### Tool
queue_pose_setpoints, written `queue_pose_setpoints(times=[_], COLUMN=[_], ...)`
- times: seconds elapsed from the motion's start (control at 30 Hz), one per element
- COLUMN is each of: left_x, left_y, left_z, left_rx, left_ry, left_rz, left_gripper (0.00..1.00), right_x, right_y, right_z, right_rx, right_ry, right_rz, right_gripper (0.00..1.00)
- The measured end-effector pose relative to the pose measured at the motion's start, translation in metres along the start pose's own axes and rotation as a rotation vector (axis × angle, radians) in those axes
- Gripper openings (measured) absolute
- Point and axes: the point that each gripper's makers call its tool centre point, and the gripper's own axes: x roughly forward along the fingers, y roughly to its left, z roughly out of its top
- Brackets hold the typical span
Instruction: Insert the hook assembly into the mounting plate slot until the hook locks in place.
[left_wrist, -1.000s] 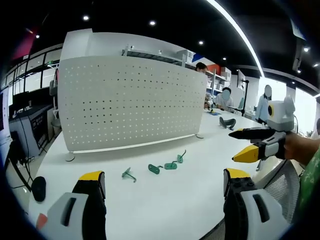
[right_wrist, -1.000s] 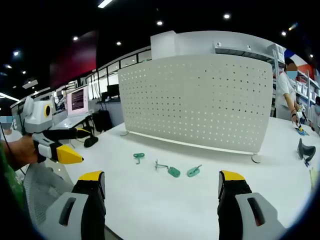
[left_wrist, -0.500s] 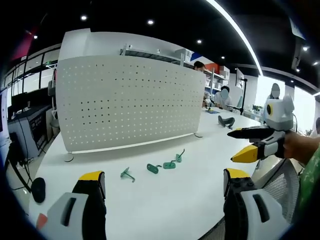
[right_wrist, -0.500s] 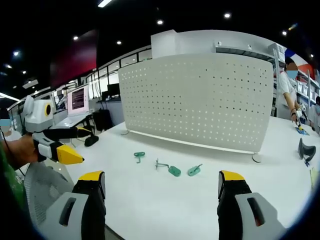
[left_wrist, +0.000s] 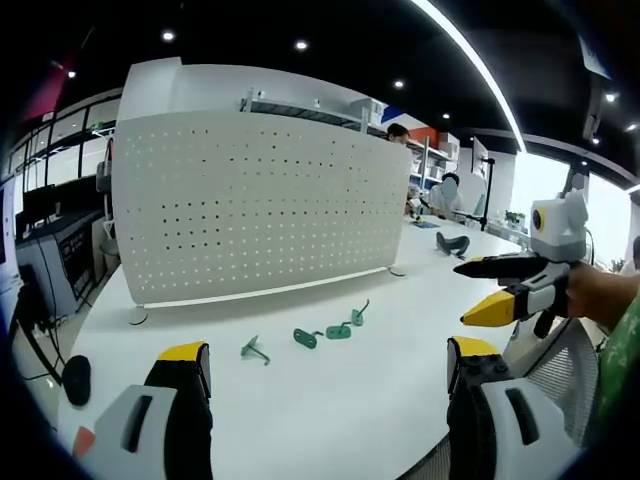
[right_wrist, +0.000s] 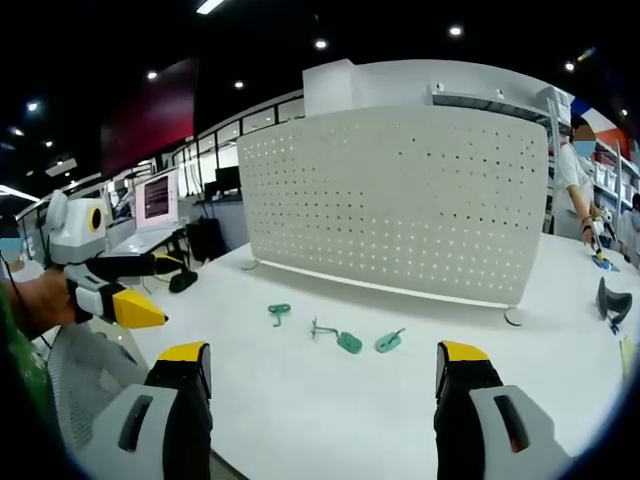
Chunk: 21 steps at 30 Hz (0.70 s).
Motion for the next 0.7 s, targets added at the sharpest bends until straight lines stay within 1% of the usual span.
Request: queue_pose_setpoints(times=[0.7], left_x=[0.0031], left_y=[-0.0022], left_z=[0.0013], left_rx=[0.006], left_ry=[-0.005], left_rz=[-0.014], left_gripper=[1.00], right_x=[0.0029], right_y=[-0.0043], right_z=[-0.0048], right_rx=[0.010], right_ry=[0.016], right_rz=[0.000], right_gripper=[0.94])
